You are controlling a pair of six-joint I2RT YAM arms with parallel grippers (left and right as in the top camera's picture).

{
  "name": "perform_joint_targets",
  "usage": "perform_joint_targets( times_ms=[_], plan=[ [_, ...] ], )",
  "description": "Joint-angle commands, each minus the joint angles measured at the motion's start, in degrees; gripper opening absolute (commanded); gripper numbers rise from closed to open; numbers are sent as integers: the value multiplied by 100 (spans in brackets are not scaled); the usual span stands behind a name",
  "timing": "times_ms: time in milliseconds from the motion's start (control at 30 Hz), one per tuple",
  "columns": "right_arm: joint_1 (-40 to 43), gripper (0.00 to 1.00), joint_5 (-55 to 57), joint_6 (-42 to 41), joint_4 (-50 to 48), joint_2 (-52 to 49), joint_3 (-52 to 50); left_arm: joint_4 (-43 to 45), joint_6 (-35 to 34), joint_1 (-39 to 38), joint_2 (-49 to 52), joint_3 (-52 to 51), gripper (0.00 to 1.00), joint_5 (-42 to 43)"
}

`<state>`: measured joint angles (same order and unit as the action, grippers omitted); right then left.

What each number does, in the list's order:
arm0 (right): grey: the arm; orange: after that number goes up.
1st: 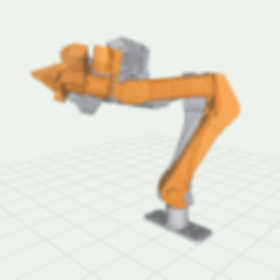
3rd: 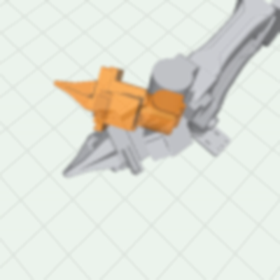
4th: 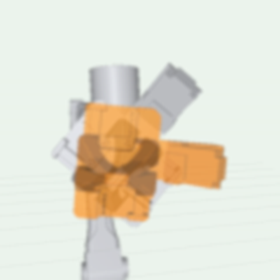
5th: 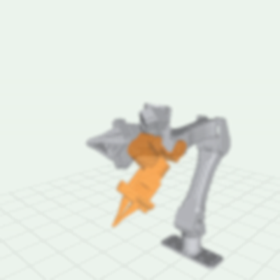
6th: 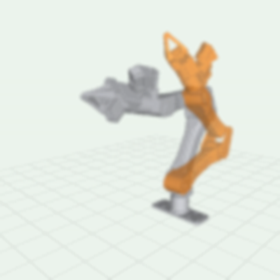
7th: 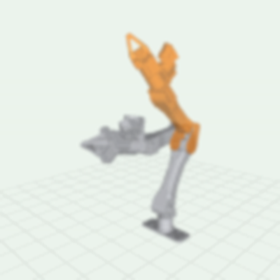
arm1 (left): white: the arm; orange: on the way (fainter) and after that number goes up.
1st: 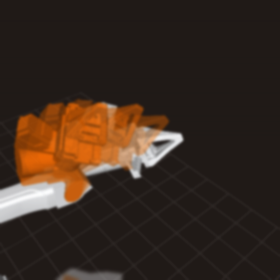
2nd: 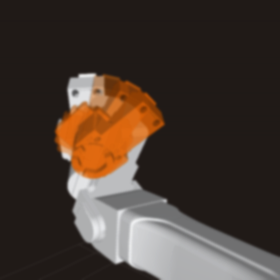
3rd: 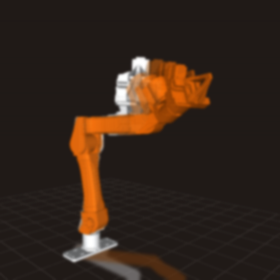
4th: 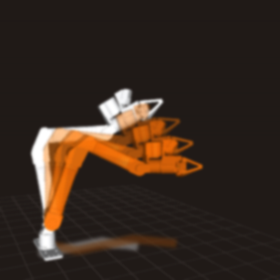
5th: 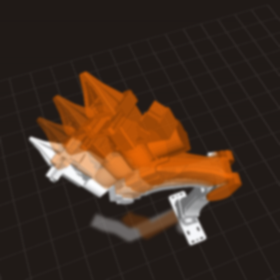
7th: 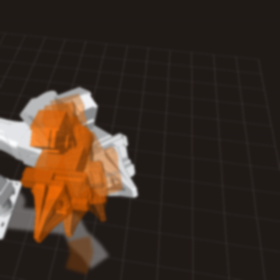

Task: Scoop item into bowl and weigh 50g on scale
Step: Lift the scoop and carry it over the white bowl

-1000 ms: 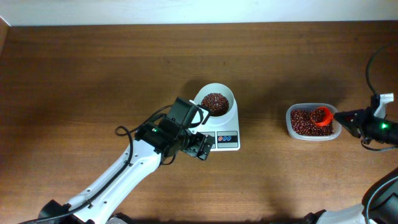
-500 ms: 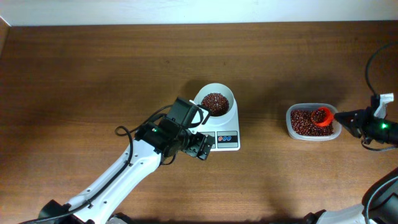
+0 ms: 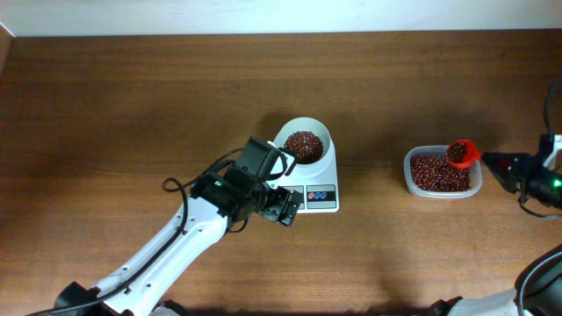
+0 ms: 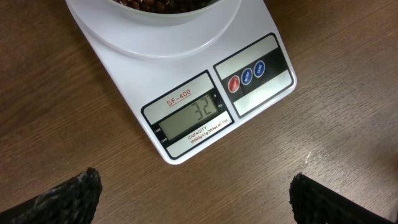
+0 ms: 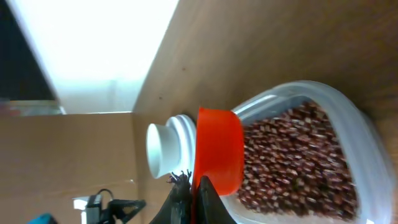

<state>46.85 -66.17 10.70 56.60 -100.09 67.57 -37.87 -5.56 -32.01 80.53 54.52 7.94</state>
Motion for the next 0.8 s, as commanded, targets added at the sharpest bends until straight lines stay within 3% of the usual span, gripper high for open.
perform_joint_targets(
  times_ms=[0,300,433,767],
  plan=[
    [15,4,-739,114,-2,-61,-48,9,90,15,11,-31,99,-24],
    [-131,4,-1773,136,-26,-61,-50,9,90,15,11,-31,99,-22],
    [-654,4,-2275,105,-133,-61,-50,9,90,15,11,-31,99,-24],
    [-2116,4,-2273,-90,-219,-61,-50,9,90,15,11,-31,99,-24]
  ],
)
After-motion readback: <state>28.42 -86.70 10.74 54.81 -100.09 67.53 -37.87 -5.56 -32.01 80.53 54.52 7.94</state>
